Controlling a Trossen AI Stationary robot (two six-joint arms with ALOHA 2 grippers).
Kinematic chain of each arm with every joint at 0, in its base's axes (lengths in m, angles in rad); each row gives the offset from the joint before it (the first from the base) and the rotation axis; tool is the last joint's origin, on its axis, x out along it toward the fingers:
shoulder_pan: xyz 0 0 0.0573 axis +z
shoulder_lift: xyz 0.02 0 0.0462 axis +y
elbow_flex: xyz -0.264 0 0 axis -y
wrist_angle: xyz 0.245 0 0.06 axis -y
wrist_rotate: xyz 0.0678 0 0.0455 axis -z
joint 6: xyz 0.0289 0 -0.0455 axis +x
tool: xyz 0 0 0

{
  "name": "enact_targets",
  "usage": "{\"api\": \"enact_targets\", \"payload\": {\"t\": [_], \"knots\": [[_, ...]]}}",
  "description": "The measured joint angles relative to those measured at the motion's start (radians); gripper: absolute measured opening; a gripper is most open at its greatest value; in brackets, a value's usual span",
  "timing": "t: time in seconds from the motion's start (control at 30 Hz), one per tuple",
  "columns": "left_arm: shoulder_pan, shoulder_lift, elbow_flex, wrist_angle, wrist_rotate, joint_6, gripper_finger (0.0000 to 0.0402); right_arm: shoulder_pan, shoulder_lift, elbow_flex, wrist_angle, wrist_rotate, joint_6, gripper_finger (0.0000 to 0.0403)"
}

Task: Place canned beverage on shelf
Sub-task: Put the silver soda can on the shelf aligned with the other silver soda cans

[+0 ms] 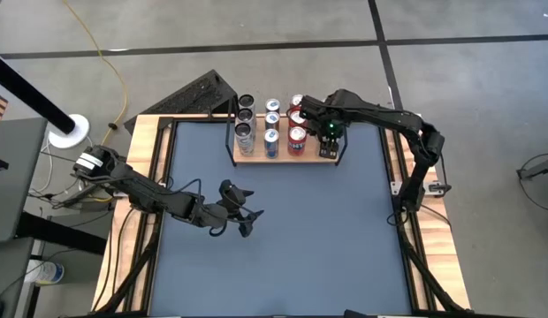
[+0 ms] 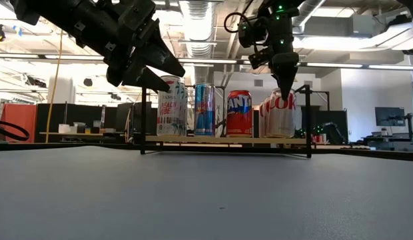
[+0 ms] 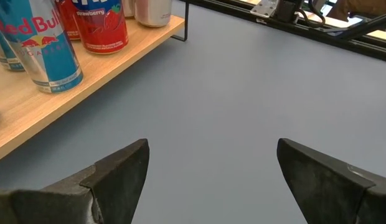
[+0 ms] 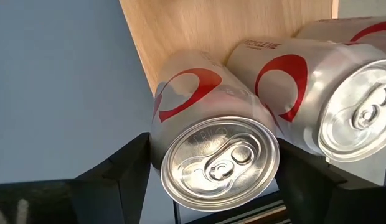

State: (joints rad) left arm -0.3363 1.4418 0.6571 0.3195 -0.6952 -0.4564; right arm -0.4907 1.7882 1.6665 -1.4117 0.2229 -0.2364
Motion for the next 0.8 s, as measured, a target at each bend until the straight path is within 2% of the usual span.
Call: {"api": "enact_targets", "payload": {"t": [0.43, 0.8], "knots": [[0.0, 0.0, 0.0, 0.0, 0.0, 0.0, 0.0341, 0.006, 0.0, 0.0, 0.001, 0.046, 0.022, 0.0303], [0.0, 0.0, 0.0, 0.0, 0.0, 0.0, 0.0341, 0.006, 0.0, 0.0, 0.01, 0.045, 0.022, 0.0303]]}}
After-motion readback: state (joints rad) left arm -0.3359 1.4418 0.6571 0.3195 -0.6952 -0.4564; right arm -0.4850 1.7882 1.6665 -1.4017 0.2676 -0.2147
